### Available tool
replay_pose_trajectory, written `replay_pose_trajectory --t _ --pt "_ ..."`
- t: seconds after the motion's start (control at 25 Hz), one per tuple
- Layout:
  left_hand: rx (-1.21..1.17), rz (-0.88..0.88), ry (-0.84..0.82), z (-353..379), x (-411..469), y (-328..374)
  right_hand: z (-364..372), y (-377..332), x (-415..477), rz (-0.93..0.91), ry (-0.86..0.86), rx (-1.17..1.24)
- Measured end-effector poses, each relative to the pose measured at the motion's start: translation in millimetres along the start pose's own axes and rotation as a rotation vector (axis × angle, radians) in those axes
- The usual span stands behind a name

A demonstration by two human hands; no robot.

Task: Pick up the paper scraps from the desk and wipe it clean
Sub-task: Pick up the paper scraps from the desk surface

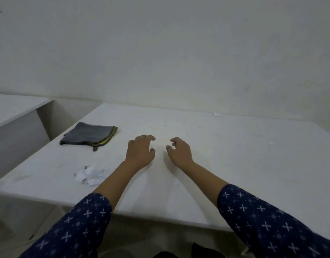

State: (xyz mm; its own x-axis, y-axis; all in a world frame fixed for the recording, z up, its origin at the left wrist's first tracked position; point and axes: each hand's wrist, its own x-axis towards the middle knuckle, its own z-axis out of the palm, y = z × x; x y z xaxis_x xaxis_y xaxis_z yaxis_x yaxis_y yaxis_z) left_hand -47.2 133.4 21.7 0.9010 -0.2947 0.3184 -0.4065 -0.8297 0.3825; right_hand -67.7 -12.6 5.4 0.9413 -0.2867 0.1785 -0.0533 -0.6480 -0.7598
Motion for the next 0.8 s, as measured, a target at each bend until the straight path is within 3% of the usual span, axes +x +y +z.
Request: replay_pose_trajectory --t 0.4,0.8 --pt "-0.12 0.167 -0.111 115 181 110 -102 117 162 0.051 0.158 -0.367" --pt "-0.202 0.142 -0.358 169 269 118 -130 204 298 0.148 0.305 -0.23"
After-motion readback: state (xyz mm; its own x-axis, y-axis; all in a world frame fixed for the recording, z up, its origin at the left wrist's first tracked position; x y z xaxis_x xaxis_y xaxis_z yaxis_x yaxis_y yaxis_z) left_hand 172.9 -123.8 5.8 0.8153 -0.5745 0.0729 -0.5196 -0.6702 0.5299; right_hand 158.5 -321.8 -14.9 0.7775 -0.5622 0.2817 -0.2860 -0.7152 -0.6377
